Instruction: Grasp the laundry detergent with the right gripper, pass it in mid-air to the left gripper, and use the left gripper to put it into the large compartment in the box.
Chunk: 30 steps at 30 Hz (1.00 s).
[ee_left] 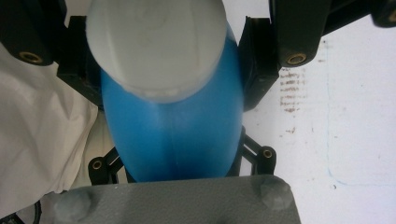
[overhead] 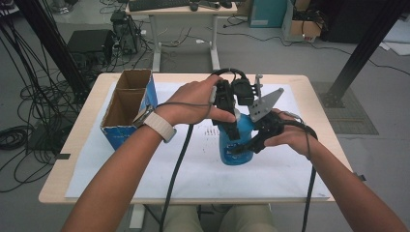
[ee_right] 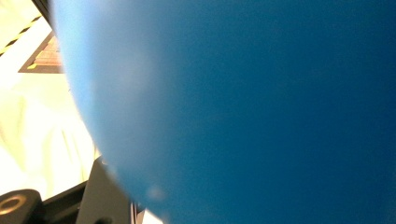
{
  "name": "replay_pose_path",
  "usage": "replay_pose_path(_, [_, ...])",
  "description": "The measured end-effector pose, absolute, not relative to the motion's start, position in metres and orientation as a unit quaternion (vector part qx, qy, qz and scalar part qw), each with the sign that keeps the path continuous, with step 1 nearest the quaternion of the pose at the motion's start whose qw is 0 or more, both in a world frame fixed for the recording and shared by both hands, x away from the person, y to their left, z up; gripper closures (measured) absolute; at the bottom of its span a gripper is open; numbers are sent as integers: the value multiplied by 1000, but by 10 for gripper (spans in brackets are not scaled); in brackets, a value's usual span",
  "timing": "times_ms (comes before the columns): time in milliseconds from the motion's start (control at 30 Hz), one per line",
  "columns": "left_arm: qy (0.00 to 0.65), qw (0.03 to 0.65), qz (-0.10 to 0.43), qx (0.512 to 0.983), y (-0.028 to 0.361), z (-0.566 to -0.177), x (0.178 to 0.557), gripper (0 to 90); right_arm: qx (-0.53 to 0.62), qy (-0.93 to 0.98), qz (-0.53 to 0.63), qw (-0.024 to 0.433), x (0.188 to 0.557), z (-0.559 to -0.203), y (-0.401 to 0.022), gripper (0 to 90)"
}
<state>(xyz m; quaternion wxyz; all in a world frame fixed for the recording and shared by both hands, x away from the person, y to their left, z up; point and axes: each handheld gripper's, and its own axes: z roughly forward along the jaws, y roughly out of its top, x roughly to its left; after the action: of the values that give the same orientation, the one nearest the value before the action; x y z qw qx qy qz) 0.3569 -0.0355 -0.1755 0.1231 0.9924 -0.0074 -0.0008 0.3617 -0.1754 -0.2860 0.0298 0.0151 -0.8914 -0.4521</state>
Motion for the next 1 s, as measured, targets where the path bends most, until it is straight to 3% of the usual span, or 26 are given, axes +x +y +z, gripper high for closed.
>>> replay_pose_path(1000, [-7,119,-2,993,-37,-173,357,370,15,-889,-457,32,362,-285,-176,430])
